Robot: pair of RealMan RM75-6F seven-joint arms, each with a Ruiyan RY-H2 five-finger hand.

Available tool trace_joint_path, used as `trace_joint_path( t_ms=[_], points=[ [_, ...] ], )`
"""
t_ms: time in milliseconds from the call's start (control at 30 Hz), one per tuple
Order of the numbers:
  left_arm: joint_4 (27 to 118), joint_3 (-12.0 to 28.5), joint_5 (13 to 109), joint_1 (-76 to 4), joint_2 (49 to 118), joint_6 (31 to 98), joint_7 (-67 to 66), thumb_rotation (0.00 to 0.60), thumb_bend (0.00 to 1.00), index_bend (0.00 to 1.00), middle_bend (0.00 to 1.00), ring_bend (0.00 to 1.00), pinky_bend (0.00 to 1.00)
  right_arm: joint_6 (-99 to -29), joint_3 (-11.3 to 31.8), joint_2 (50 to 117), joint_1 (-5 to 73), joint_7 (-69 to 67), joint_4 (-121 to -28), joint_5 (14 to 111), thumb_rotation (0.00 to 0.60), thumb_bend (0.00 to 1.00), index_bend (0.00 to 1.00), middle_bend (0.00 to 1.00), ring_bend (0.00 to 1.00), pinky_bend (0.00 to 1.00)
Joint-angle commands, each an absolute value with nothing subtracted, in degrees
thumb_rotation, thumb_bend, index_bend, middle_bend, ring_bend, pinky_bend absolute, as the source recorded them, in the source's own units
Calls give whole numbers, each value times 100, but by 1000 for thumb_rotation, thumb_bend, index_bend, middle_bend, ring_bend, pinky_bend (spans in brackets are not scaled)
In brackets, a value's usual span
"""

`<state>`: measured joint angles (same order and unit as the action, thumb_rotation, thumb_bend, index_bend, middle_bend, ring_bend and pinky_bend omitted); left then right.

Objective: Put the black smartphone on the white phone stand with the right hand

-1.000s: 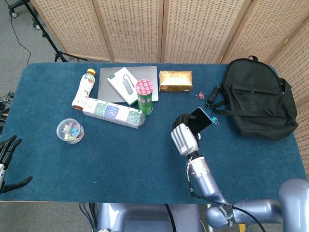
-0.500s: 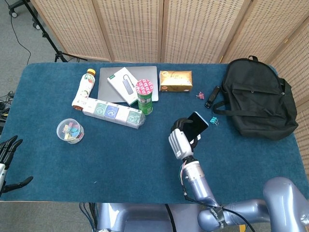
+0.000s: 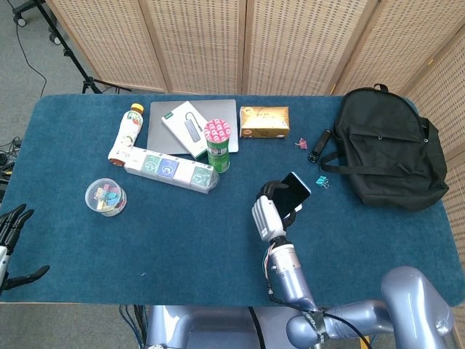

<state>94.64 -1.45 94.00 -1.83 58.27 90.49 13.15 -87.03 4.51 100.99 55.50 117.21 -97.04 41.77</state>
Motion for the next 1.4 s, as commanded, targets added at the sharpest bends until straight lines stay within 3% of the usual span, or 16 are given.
trace_joint_path(
  t_ms=[33, 1400],
  points=[
    [9464, -146, 9395, -185, 5826, 9042, 1313, 600, 0, 16, 0, 0, 75, -8704, 463, 10140, 5573, 11707, -9670, 4147, 600, 440, 435, 475, 447, 414],
    [9469, -134, 9326, -232, 5819, 8945, 1322, 600, 0, 16, 0, 0, 75, -8759, 119, 11058, 5615, 11660, -8379, 4378, 600, 414, 435, 471, 458, 414]
  ],
)
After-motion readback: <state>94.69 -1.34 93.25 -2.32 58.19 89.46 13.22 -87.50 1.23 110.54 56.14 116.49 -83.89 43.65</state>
